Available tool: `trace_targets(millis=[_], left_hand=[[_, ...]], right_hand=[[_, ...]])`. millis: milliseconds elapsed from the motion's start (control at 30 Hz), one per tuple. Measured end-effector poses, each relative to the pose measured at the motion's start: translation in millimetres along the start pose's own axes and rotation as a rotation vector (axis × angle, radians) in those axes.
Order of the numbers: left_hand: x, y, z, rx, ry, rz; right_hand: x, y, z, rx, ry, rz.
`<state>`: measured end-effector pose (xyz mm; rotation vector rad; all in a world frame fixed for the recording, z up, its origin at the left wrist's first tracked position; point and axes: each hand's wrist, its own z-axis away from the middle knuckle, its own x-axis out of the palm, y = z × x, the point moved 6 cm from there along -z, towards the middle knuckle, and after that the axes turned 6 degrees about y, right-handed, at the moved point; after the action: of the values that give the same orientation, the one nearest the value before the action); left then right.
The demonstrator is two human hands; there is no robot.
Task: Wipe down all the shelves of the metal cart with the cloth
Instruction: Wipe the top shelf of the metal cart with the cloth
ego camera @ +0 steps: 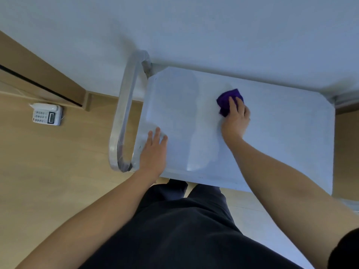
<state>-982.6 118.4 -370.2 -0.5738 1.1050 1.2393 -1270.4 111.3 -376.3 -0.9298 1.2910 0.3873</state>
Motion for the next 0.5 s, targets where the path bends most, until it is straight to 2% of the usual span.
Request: trace_targets(millis=[33, 100, 133, 200, 267, 333, 400, 500], left_hand=[[-1, 2, 1, -0.008, 0.003, 0.002], [-1, 5, 1, -0.013, 0.002, -0.007], [-1, 6, 1, -0.014, -0.005, -0.016], [-2, 7, 1, -0.016, -0.015, -0.035], [-4, 8, 1, -0.017, -0.01, -0.051], [-5, 9, 2, -0.021, -0.013, -0.055], [-3, 15, 3, 0.005, -0.005, -0.047], [2, 37, 7, 0.16, -0.002, 0.017]], right_hand=[[-1, 0, 8, 0.096, 0.014, 0.025], [8, -29, 33, 0.103, -0.004, 0.024], [17, -49, 49, 0.029, -0.035, -0.011], [34, -84, 88, -0.24, -0.122, -0.053], [38, -94, 116, -0.476, -0.227, -0.033], [28, -74, 107, -0.547, -0.235, -0.018], [9, -33, 87, -0.426, -0.157, -0.009], [-22, 39, 70, -0.079, -0.077, 0.015]])
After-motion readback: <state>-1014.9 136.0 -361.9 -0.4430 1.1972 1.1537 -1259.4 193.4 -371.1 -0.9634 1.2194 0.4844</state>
